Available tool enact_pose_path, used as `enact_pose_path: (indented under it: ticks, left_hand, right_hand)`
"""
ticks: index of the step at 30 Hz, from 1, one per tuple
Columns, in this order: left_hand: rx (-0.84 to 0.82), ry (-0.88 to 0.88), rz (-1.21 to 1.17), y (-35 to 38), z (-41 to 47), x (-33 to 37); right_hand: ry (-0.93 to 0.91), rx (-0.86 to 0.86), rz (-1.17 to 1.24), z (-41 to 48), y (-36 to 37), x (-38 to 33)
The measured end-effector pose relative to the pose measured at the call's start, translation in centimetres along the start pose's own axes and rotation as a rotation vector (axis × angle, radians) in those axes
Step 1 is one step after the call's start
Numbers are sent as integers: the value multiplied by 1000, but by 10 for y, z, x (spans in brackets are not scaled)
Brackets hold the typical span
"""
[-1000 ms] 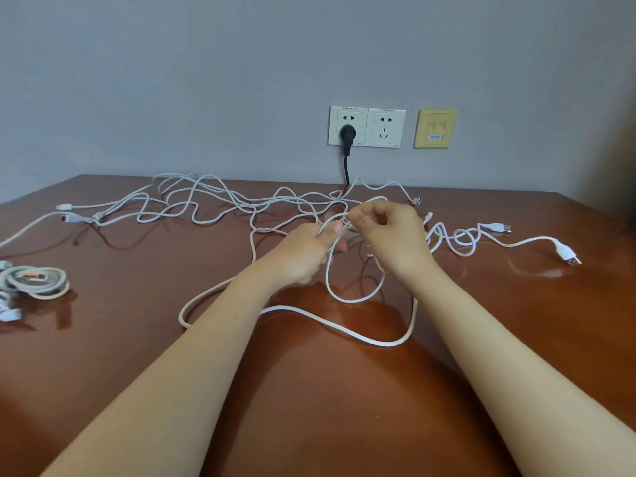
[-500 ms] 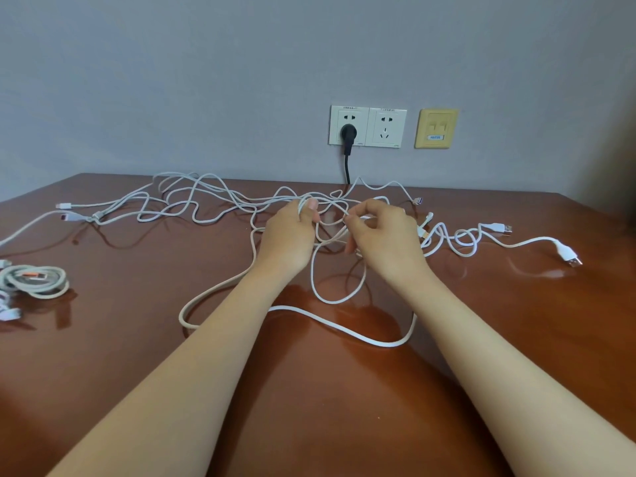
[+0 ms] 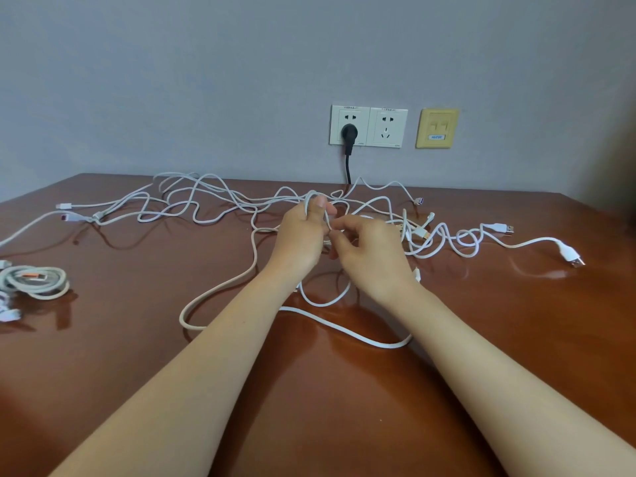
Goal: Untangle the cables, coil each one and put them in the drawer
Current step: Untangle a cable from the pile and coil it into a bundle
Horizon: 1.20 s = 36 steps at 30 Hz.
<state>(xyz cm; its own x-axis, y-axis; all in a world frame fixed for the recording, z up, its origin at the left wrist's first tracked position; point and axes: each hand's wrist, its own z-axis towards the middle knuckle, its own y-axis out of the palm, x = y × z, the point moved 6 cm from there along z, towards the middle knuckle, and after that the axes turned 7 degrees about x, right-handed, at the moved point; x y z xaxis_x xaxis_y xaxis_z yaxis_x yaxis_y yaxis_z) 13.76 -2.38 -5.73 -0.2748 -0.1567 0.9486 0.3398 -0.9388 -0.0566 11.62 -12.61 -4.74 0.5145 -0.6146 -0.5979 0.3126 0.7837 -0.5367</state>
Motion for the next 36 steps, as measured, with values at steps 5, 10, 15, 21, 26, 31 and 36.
enact_pose_path:
  ticks: [5, 10, 15, 21, 26, 31, 36]
  left_hand:
    - [35, 122, 249, 0, -1, 2]
    - [40, 69, 83, 0, 1, 0]
    - [-57, -270, -368, 2, -5, -6]
    - [-60, -406, -723, -3, -1, -2]
    - [34, -439, -866, -10, 6, -2]
    - [82, -439, -912, -23, 14, -4]
    - [111, -435, -752, -32, 17, -12]
  right_hand:
    - [-33, 9, -84, 2, 2, 3]
    - [-8, 24, -23, 1, 3, 3]
    - [67, 34, 116, 3, 1, 6]
    - [-75, -51, -45, 1, -1, -3]
    - [-165, -108, -171, -1, -2, -8]
    - [-302, -115, -289, -2, -7, -15]
    - [-415, -64, -377, -2, -5, -19]
